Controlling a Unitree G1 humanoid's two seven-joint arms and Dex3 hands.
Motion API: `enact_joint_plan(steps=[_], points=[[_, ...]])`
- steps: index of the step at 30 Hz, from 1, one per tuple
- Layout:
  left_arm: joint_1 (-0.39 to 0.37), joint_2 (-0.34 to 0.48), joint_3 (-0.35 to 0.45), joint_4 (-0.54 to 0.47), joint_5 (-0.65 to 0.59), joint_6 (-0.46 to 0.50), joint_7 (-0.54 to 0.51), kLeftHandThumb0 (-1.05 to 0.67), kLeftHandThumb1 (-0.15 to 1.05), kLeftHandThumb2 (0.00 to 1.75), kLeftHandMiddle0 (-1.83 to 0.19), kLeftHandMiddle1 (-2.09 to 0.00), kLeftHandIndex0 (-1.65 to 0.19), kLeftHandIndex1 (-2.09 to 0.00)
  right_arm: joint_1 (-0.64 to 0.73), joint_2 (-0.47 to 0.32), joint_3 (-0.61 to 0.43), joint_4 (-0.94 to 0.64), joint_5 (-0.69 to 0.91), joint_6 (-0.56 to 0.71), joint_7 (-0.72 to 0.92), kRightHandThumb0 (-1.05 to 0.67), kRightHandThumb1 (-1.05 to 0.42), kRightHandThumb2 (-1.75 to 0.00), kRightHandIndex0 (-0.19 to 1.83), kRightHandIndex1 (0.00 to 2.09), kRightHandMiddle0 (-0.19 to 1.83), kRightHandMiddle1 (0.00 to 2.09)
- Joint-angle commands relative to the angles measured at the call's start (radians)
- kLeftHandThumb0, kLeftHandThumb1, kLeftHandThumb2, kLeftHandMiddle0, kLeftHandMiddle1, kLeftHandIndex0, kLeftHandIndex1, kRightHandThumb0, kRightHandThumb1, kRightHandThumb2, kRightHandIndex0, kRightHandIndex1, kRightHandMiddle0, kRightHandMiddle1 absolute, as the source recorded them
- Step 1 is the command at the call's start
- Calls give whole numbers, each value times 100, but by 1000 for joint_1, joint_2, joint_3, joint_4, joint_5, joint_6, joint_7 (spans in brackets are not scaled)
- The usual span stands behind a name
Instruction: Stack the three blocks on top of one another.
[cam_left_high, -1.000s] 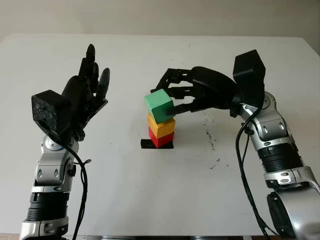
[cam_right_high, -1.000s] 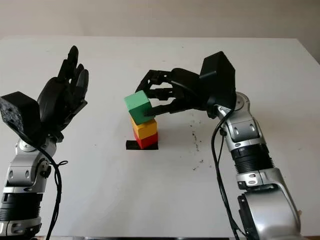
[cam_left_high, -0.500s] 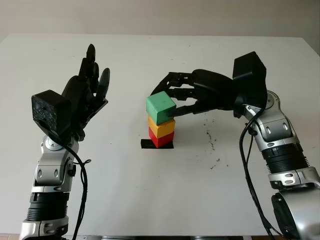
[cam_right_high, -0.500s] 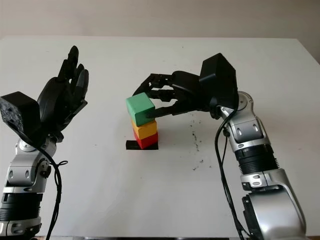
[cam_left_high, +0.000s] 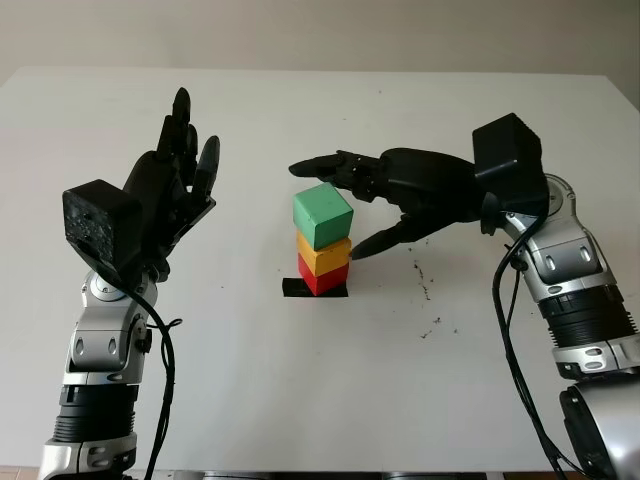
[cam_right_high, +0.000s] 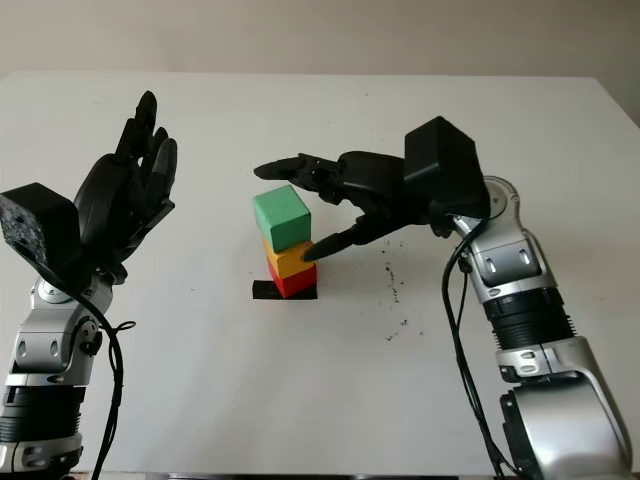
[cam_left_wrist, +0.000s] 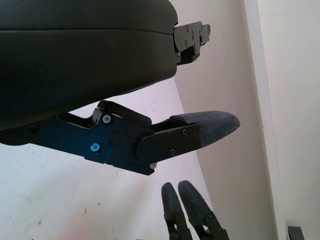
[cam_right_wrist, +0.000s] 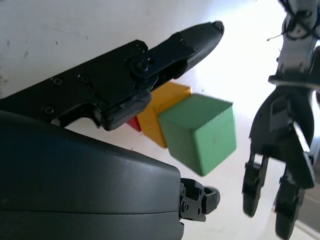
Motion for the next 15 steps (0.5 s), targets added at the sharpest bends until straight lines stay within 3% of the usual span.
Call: enact_joint_plan(steps=[1, 6, 7, 9, 15], points=[[8, 9, 3, -16, 0, 0, 1, -62, 105, 63, 19, 0, 19, 0, -14, -16, -19, 7, 22, -22, 22, -94, -85, -5, -19, 0, -19, 1], [7, 10, 9, -13, -4, -4, 0, -62, 105, 64, 19, 0, 19, 0, 19, -19, -138, -71, 129, 14, -24, -102, -95, -9, -19, 0, -19, 0], [7, 11, 10, -13, -5, -5, -1, -63, 105, 63, 19, 0, 19, 0, 33, -10, -162, -89, 142, 17, -61, -104, -101, -25, -19, 0, -19, 0], [5, 14, 13, -9, -10, -4, -8, -63, 105, 63, 19, 0, 19, 0, 63, 13, -199, -119, 151, 17, -151, -102, -104, -41, -19, 0, -19, 0], [-6, 14, 24, 2, -35, 0, -27, -63, 105, 63, 19, 0, 19, 0, 120, 82, -272, -141, 178, 80, -378, -83, -105, -61, -19, 0, -19, 0]])
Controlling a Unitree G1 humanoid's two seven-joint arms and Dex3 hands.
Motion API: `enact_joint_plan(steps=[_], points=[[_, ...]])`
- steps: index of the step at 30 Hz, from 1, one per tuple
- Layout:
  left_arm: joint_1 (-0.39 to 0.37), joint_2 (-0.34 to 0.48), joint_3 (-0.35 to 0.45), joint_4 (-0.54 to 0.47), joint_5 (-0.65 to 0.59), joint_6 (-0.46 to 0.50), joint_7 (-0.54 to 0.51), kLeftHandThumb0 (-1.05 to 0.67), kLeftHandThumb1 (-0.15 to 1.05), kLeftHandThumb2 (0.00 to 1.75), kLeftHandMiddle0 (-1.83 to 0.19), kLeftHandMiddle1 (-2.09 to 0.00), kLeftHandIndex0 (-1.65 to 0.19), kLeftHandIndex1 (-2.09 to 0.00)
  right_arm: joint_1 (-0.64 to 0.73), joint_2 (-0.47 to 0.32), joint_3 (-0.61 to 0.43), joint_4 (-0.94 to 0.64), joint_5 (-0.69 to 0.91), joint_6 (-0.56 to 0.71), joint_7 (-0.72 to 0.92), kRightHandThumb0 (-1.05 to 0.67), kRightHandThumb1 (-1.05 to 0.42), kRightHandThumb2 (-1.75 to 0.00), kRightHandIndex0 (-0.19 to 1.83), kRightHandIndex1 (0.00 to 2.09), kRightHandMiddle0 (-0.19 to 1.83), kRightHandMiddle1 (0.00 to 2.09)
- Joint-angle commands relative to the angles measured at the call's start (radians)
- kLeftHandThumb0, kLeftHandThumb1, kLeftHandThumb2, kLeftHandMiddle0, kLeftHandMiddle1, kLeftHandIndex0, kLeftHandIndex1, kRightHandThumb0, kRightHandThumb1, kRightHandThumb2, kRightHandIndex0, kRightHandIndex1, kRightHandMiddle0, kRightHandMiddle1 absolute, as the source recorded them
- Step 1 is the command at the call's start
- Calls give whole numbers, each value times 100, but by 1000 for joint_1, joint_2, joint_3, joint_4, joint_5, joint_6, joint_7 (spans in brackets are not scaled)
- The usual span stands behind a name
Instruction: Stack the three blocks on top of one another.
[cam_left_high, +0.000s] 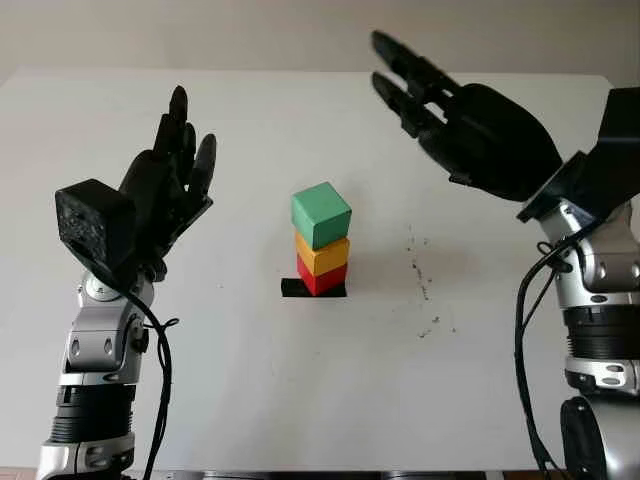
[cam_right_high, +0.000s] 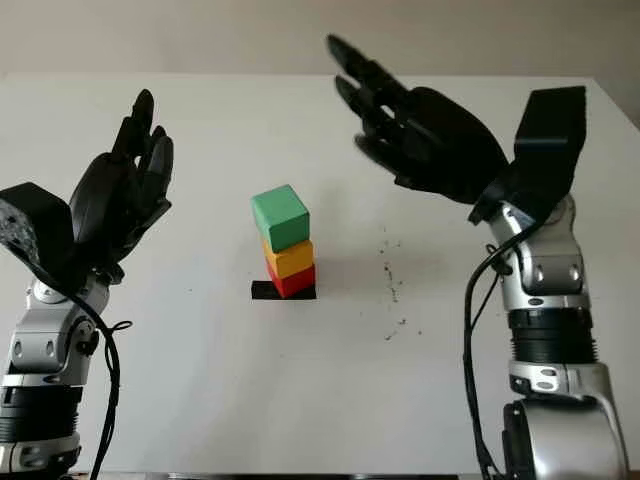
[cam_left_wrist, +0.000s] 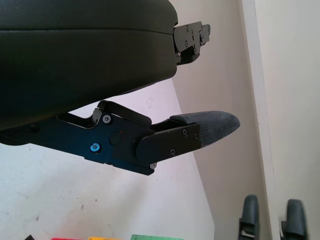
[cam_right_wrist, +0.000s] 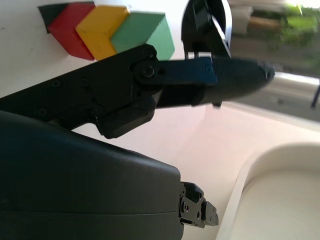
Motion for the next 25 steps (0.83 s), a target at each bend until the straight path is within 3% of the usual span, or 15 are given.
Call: enact_joint_plan(steps=[1, 9, 16, 25], points=[[-7, 9, 10, 2, -11, 2, -2, -62, 105, 63, 19, 0, 19, 0, 22, 20, -22, -16, 10, 12, -49, -81, -105, -61, -19, 0, -19, 0], [-7, -14, 15, 19, -34, -8, 11, -63, 105, 65, 19, 0, 19, 0, 115, 108, -35, -3, 12, 58, -210, -75, -105, -63, -19, 0, -19, 0], [19, -44, 16, 6, -63, -8, 24, -63, 105, 66, 19, 0, 19, 0, 176, 174, -12, 18, -16, 24, -269, -76, -105, -63, -19, 0, -19, 0], [56, -69, 8, -26, -73, 3, 35, -65, 105, 66, 19, 0, 19, 0, 179, 202, -6, 39, -32, -8, -307, -74, -105, -63, -19, 0, -19, 0]])
